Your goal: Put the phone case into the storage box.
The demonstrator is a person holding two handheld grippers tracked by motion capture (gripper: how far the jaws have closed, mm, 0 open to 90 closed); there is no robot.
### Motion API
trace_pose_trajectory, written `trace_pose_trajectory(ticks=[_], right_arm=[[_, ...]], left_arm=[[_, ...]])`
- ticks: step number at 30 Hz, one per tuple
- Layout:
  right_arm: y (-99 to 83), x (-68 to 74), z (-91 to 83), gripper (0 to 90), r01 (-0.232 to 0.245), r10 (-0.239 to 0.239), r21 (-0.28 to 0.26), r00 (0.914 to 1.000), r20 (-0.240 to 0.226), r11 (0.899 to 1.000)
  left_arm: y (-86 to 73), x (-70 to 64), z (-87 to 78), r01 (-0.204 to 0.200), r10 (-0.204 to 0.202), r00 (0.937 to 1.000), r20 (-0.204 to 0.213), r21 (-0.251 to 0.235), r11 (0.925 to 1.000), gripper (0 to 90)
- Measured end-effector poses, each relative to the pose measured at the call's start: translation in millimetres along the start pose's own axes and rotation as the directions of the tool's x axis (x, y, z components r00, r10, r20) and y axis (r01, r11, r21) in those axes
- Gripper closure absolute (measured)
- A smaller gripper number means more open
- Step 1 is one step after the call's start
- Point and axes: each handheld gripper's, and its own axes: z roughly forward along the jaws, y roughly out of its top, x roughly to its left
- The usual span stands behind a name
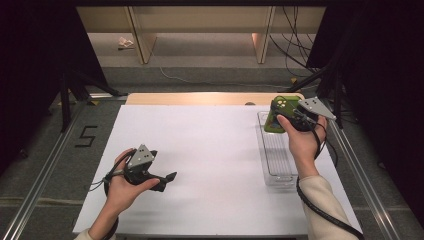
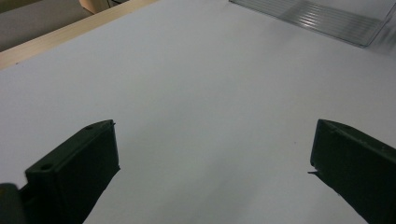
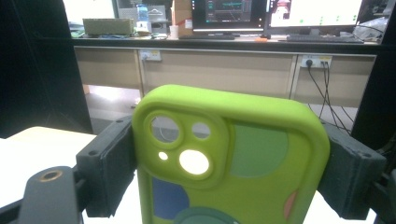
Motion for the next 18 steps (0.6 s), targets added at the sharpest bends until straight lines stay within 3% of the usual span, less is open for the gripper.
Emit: trace_pose_trajectory(ticks=[18], right_arm=[[0.7, -0.4, 8.8, 17.5, -0.001, 0.001, 0.015, 1.0000, 0.006, 1.000]], left_arm=[[0.0, -0.3, 0.6, 0.000, 0.000, 1.0000, 0.000, 0.000, 1.0000, 0.8]])
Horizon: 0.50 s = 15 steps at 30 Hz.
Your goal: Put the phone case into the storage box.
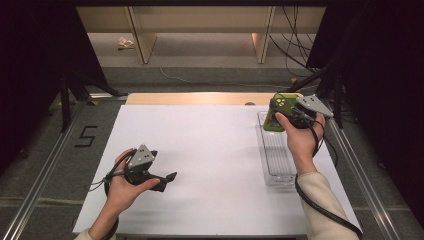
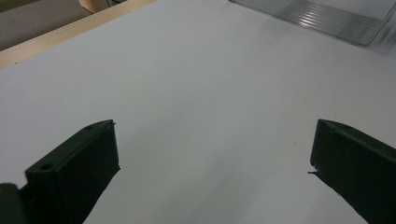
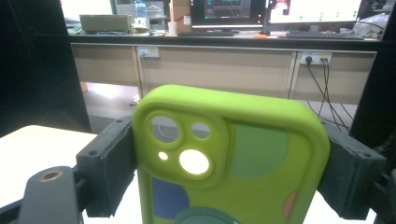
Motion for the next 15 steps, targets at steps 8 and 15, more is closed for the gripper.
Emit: trace_pose_trajectory(ticks=[8, 15], right_arm=[[1.9, -0.7, 4.6, 17.5, 0.002, -0.002, 0.005, 1.0000, 0.006, 1.000], [3.2, -0.9, 9.0, 17.5, 0.005, -0.005, 0.011, 1.0000, 0.008, 1.000]], left_arm=[[0.0, 0.0, 0.0, 0.001, -0.001, 1.0000, 0.000, 0.000, 1.0000, 0.8], [0.0, -0.1, 0.0, 0.000, 0.000, 1.0000, 0.001, -0.001, 1.0000, 0.8]])
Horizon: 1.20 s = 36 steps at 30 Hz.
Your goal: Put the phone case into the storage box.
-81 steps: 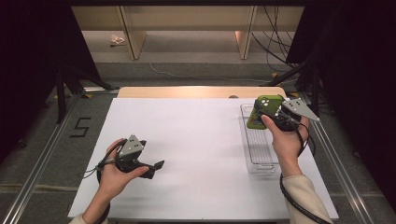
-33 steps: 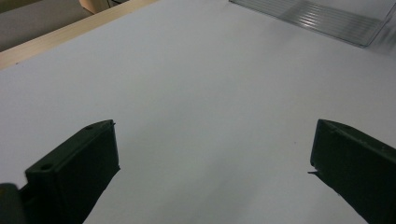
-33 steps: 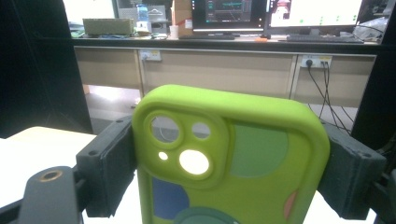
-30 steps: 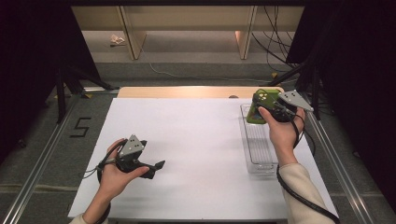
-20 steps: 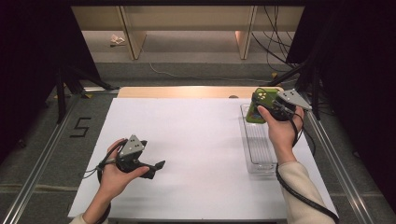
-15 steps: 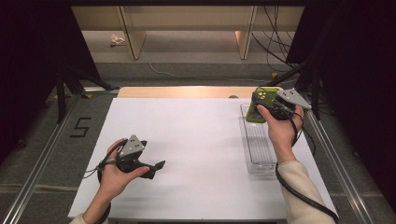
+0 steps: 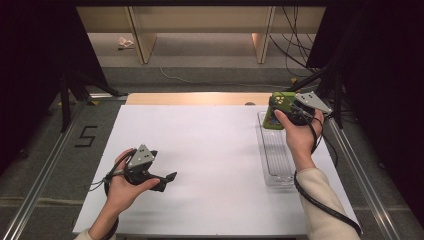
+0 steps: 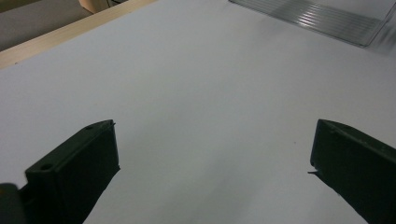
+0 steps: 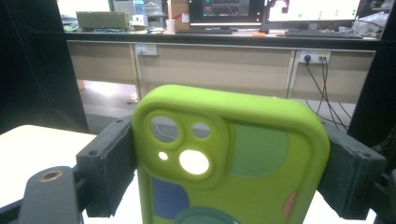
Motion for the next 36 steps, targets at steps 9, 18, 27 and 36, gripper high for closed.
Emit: trace_pose_trajectory(ticks=[9, 18, 27, 36], right_arm=[[-1.0, -1.7, 5.4, 17.5, -0.007, 0.007, 0.011, 1.0000, 0.007, 1.000], [-3.0, -2.6, 9.8, 17.6, -0.007, 0.007, 0.019, 0.9999, 0.009, 1.000], [-1.5, -3.1, 13.7, 17.6, -0.004, 0.003, 0.023, 0.9999, 0.013, 1.000], [0.1, -4.2, 18.4, 17.6, -0.004, 0.003, 0.028, 0.9998, 0.021, 1.000]], left_arm=[[0.1, 0.2, -0.2, 0.000, 0.000, 1.0000, 0.000, 0.000, 1.0000, 0.8], [-0.1, 0.4, -0.1, 0.000, 0.000, 1.0000, 0.000, 0.002, 1.0000, 0.8], [-0.1, 0.3, 0.1, 0.000, 0.000, 1.0000, 0.000, 0.002, 1.0000, 0.8], [-0.1, 0.7, -0.3, 0.001, -0.001, 1.0000, 0.000, 0.002, 1.0000, 0.8]])
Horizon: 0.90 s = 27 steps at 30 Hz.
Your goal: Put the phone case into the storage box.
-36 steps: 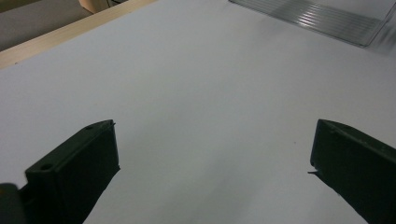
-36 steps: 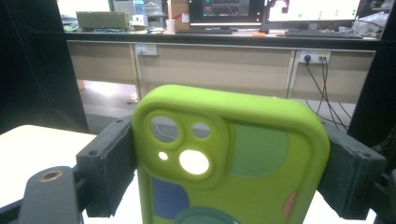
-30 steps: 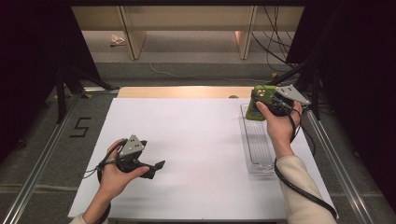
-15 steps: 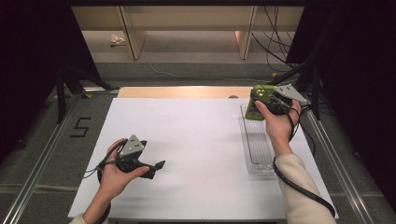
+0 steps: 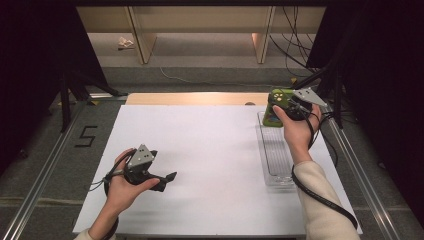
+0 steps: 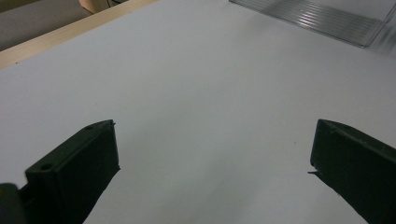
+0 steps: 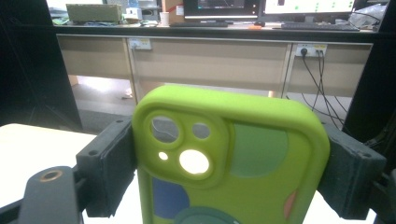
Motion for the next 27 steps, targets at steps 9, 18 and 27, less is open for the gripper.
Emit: trace_pose_trajectory(ticks=[9, 18, 27], right_arm=[[-1.1, -1.1, 3.8, 17.6, 0.003, -0.003, 0.013, 1.0000, 0.005, 1.000], [-0.3, -2.2, 7.4, 17.6, 0.005, -0.005, 0.015, 1.0000, 0.007, 1.000], [-0.9, -3.3, 12.0, 17.6, 0.009, -0.010, 0.025, 0.9999, 0.011, 1.000]], left_arm=[[-0.4, -0.3, 1.1, -0.001, 0.001, 1.0000, 0.001, 0.002, 1.0000, 0.8], [-0.4, -0.2, 0.9, -0.001, 0.001, 1.0000, 0.001, 0.002, 1.0000, 0.8], [-0.3, 0.0, 0.7, -0.002, 0.002, 1.0000, 0.000, 0.001, 1.0000, 0.8]])
